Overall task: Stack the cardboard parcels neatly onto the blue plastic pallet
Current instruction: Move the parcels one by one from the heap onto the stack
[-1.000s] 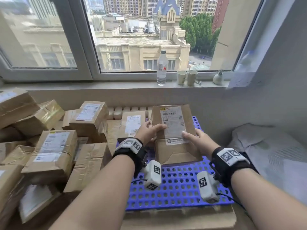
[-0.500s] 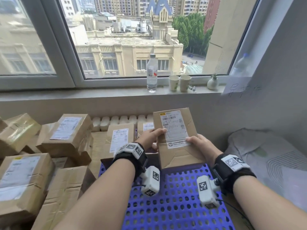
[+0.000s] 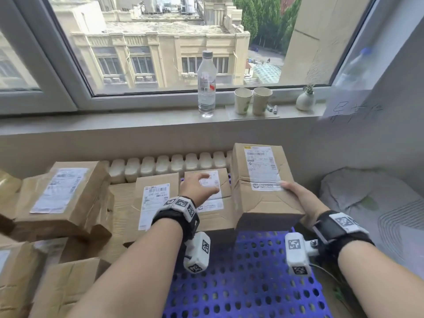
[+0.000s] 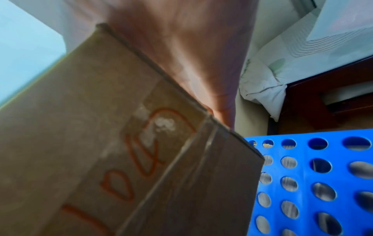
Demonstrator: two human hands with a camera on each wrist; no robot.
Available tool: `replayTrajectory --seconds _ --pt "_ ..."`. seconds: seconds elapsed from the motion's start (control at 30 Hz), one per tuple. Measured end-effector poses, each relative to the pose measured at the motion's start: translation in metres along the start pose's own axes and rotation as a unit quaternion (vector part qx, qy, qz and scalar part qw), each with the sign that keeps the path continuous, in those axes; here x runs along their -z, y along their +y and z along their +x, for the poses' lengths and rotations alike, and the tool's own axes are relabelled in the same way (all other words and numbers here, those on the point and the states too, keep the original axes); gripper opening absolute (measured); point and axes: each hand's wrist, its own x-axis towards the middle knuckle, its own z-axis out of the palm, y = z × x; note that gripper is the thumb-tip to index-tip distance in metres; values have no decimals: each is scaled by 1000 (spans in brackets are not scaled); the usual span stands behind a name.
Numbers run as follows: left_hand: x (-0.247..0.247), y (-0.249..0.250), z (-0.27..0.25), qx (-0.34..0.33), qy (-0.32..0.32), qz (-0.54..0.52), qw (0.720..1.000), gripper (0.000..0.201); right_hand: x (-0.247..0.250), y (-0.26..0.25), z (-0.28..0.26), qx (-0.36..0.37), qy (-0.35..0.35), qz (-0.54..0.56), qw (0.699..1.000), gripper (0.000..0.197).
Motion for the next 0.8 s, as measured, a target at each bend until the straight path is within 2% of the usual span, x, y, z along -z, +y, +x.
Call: replayTrajectory --seconds 0.17,0.2,0.3,0.33,0.53,0.8 --pt "-17 -15 11 -23 14 111 993 79 10 -3 20 24 45 6 999 67" --pt "-18 -18 12 -24 13 121 992 81 11 -2 23 32 54 -7 998 65" --pt "-21 -27 13 -38 15 128 991 84 9 6 25 43 61 -45 996 31" --pt "-21 -29 13 -40 16 122 992 84 7 11 26 41 62 -58 995 26" --pt "-18 -32 14 -46 18 127 991 85 1 42 38 28 68 -81 994 35" --pt "-17 -31 13 -45 11 134 990 84 -9 45 44 80 59 -245 964 40"
